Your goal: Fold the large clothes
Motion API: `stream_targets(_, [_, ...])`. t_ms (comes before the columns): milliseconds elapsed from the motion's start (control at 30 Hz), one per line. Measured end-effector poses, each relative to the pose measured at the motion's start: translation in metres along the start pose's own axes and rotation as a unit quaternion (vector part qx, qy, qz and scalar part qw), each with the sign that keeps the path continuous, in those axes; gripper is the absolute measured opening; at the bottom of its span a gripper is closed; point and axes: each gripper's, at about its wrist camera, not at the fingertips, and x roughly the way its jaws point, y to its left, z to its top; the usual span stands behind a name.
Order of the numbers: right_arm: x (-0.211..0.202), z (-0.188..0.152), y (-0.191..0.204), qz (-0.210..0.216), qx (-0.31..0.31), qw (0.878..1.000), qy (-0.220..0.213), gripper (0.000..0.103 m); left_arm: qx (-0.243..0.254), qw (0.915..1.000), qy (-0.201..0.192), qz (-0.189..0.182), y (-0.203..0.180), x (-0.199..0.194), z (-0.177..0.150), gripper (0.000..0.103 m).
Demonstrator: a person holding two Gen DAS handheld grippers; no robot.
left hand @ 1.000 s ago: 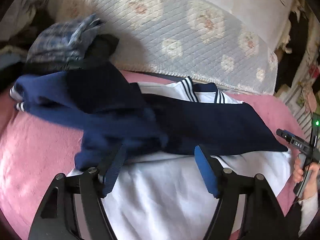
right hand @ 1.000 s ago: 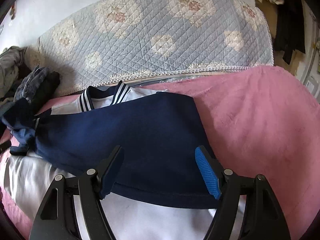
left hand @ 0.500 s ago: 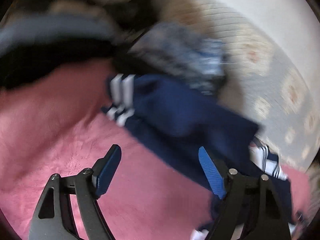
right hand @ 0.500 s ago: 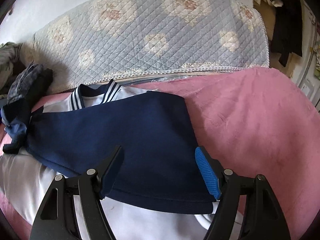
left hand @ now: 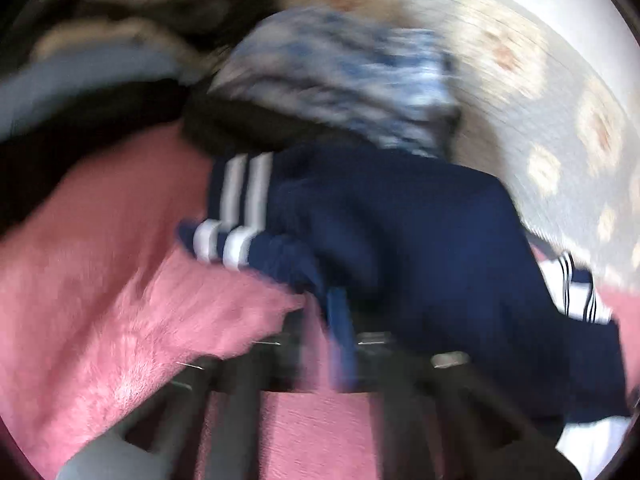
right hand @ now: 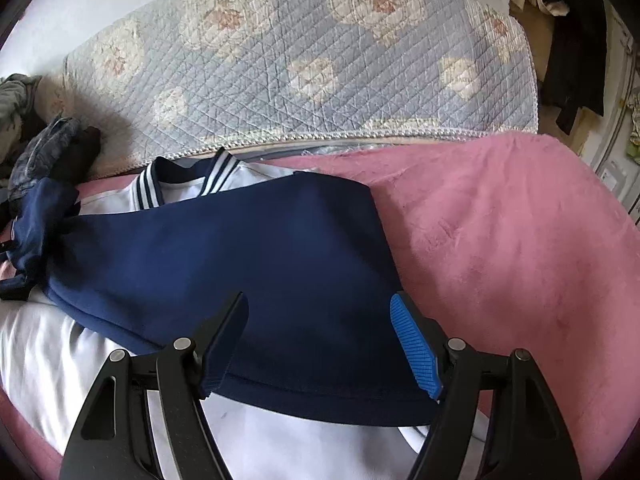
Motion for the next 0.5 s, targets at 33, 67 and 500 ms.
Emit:
stream_targets(33, [0.0, 0.001, -0.001, 0.004, 0.003, 1.0, 0.001, 0.075, -0.001, 0.9996, -0.027, 0.003, -0.008, -0.015, -0.001, 0.002])
stream_targets(67, [-0.001, 0.001, -0.002, 0.007, 0.007, 1.0, 0.001, 0.075, -0.003, 0.9983, -0.055, -0.021, -0.016, -0.033, 0.001, 0.002])
stream_targets(500, [-0.025, 0.005, 0.011, 0.038, -0.014, 0.999, -0.018, 0.075, 0.207, 0.9333, -0.071, -0.285, -0.198, -0.127, -0.081, 0.002])
